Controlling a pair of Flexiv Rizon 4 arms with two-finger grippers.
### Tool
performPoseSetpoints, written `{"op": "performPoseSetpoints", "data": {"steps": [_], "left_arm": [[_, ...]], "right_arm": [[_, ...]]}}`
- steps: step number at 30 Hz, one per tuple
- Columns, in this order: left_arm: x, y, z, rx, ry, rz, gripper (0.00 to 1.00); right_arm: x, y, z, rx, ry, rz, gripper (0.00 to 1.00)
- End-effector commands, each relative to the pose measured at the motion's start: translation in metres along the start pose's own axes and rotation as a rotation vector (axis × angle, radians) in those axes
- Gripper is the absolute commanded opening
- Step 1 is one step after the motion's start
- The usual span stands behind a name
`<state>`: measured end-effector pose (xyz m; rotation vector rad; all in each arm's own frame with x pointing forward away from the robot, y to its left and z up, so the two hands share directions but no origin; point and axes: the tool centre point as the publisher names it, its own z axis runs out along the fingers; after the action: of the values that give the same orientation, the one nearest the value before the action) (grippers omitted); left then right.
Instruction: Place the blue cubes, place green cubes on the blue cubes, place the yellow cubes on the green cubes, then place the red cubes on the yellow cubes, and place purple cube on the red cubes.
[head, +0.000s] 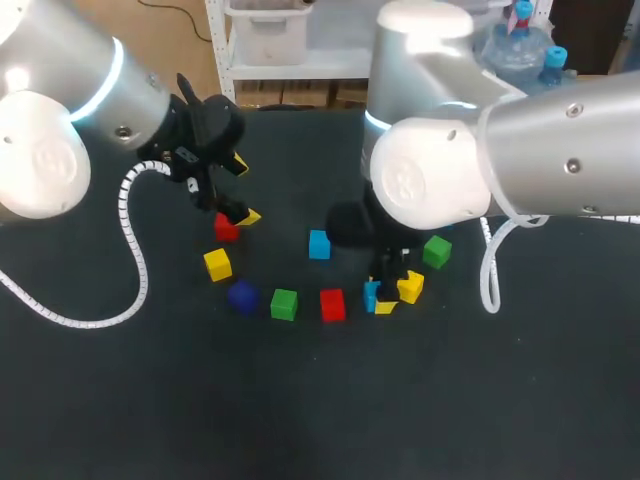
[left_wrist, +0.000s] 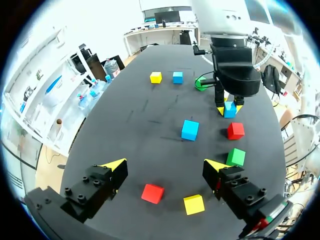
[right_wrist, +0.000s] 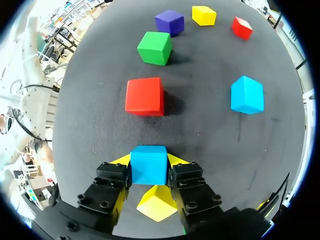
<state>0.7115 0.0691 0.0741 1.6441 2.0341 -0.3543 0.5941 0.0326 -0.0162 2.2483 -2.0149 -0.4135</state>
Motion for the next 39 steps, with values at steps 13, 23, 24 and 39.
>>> {"op": "performPoseSetpoints", "data": {"steps": [13, 23, 24, 39], "left_arm": [[0.002, 0.0, 0.0, 0.001, -0.007, 0.004, 1.0], [0.002, 0.0, 0.0, 0.001, -0.007, 0.004, 1.0], [0.002, 0.0, 0.0, 0.001, -0.007, 0.004, 1.0], [0.002, 0.0, 0.0, 0.001, -0.007, 0.004, 1.0]], "right_arm": [[-0.022, -0.017, -0.038, 0.118, 0.064, 0.017, 0.0], [-0.024, -0.051, -0.043, 0.123, 0.047, 0.039, 0.0], [-0.023, -0.052, -0.041, 0.116, 0.041, 0.04, 0.0], [-0.023, -0.077, -0.031, 0.06, 0.02, 0.01, 0.0]]}}
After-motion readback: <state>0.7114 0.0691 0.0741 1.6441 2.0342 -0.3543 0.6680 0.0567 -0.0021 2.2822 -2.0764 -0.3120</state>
